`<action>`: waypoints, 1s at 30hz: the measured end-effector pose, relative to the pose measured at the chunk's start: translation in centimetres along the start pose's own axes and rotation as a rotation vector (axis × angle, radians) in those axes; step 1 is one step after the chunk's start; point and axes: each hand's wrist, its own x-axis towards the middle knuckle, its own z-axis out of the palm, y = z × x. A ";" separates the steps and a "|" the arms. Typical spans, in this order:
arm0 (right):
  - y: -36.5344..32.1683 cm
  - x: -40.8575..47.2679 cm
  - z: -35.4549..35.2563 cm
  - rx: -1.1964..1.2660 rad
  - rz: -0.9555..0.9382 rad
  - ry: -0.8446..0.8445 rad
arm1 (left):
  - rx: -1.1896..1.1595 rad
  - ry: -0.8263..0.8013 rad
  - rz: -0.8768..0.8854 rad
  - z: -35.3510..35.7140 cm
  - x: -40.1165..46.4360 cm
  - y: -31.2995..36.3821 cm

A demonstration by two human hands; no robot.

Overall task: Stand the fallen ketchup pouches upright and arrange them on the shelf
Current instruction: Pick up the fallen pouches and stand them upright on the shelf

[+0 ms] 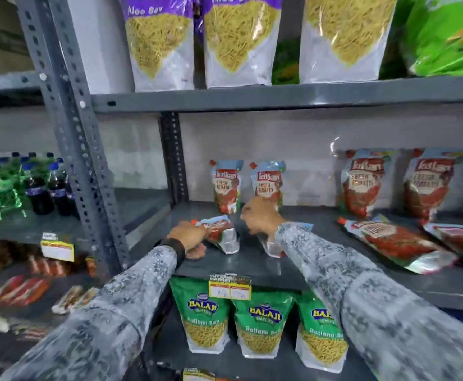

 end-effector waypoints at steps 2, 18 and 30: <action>0.1 1.3 0.6 0.019 0.047 -0.139 | -0.111 -0.014 -0.082 0.2 0.6 0.0; -0.7 5.5 3.0 0.806 0.294 -0.115 | -0.425 0.089 0.073 -1.7 3.4 -0.8; -2.3 6.2 10.3 0.682 0.149 0.235 | -0.185 0.319 0.429 -3.1 6.8 -6.1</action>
